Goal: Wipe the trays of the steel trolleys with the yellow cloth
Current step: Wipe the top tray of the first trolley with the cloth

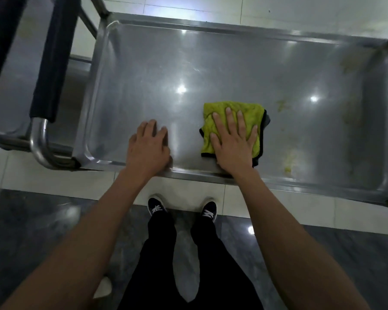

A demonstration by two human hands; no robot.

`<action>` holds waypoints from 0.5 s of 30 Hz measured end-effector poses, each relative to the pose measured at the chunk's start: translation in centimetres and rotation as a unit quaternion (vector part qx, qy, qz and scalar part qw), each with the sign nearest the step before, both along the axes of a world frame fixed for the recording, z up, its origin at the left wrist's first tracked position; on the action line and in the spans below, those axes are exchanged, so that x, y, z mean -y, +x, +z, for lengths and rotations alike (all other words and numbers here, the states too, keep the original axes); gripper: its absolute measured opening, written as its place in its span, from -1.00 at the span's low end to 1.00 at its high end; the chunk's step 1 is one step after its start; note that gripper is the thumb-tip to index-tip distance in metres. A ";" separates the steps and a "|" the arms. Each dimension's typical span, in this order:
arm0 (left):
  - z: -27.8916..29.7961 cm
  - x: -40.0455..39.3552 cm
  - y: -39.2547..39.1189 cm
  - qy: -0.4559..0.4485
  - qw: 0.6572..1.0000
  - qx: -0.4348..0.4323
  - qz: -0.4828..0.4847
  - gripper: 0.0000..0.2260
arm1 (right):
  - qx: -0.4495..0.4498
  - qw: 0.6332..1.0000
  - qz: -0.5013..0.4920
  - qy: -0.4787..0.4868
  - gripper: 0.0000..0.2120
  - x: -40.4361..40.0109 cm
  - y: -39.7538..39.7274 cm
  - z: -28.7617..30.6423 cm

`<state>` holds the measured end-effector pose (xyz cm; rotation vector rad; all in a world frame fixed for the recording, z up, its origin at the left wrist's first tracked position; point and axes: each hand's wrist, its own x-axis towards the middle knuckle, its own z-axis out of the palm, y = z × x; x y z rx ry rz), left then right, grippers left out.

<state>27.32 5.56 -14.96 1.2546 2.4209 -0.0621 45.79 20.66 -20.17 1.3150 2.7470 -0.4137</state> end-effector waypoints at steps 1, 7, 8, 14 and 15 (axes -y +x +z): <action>0.0 0.0 0.0 0.000 1.000 0.002 0.003 -0.52 | 0.003 1.000 -0.004 0.002 -0.46 -0.3 0.8 -0.1; 0.2 0.0 0.1 -0.018 1.000 -0.019 0.006 -0.52 | 0.010 1.000 -0.028 0.001 -0.46 -1.1 3.5 -0.1; 0.2 0.1 0.0 -0.028 0.999 -0.026 0.005 -0.52 | 0.012 1.000 -0.027 0.002 -0.46 -0.9 3.3 -0.1; 0.1 1.3 -2.3 -0.010 0.999 0.030 -0.008 -0.56 | 0.021 0.999 -0.038 0.000 -0.47 2.0 0.1 -0.2; 0.2 1.7 -2.9 0.017 0.999 0.046 -0.001 -0.60 | 0.021 0.999 -0.033 0.003 -0.47 2.8 -0.8 -0.2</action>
